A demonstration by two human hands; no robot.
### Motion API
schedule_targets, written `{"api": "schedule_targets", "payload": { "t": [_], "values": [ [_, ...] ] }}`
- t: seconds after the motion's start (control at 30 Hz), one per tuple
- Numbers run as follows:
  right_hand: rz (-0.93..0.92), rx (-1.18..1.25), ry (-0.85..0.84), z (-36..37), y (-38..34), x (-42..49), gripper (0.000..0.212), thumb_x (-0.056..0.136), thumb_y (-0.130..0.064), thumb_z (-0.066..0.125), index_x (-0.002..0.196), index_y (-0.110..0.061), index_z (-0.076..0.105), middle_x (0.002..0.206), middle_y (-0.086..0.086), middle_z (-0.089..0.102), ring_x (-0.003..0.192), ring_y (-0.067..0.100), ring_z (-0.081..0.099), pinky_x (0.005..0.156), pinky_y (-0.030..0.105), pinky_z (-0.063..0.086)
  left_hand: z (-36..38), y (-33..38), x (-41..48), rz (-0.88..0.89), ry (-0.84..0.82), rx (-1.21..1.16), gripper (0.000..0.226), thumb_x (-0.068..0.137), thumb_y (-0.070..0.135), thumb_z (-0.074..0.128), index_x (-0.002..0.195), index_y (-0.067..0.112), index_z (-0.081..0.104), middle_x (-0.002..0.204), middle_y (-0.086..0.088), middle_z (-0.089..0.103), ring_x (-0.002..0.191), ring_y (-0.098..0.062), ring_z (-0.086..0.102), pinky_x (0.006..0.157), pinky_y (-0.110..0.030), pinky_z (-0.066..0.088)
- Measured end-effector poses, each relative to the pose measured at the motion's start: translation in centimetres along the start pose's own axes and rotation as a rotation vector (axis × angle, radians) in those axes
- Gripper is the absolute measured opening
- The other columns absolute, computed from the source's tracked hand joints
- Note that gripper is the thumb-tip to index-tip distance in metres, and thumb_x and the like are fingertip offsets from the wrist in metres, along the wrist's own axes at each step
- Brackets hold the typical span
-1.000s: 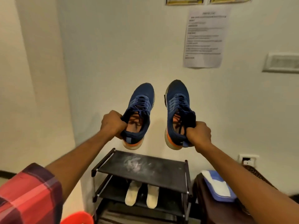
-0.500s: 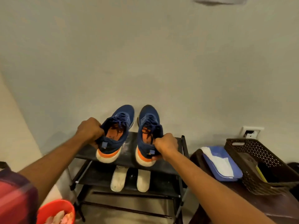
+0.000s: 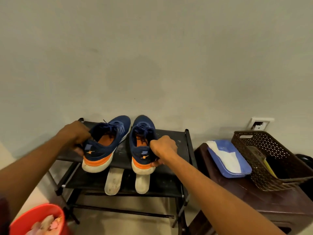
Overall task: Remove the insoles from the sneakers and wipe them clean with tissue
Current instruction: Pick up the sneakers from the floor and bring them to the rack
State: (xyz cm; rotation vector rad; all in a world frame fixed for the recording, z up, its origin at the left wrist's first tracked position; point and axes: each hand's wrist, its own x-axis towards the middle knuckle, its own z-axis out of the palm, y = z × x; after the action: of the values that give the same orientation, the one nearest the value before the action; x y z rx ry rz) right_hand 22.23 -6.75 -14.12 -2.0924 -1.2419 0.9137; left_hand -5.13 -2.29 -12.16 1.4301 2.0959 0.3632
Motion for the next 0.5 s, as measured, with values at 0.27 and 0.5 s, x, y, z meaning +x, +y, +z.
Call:
{"api": "schedule_targets", "payload": {
  "t": [0.27,0.5],
  "values": [
    [-0.001,0.029,-0.042,0.4,0.5,1.2,0.041,0.056,-0.038,0.06,0.088,-0.013,0.066,0.087,0.01,0.072,0.068,0.033,0.072,0.063,0.044,0.063,0.5,-1.3,0.7,0.005,0.141,-0.147,0.034,0.072,0.043,0.089,0.076,0.011,0.078,0.068,-0.012,0.076,0.07,-0.031,0.075,0.076,-0.047,0.064],
    [-0.005,-0.031,-0.07,-0.7,1.0,-0.3,0.039,0.083,-0.047,0.056,0.087,-0.008,0.063,0.074,0.012,0.072,0.051,0.029,0.071,0.055,0.041,0.063,1.2,-1.9,-2.0,0.027,0.35,-0.22,0.038,0.088,0.053,0.07,0.078,0.017,0.079,0.074,-0.011,0.075,0.074,-0.033,0.07,0.077,-0.043,0.06]
  ]
}}
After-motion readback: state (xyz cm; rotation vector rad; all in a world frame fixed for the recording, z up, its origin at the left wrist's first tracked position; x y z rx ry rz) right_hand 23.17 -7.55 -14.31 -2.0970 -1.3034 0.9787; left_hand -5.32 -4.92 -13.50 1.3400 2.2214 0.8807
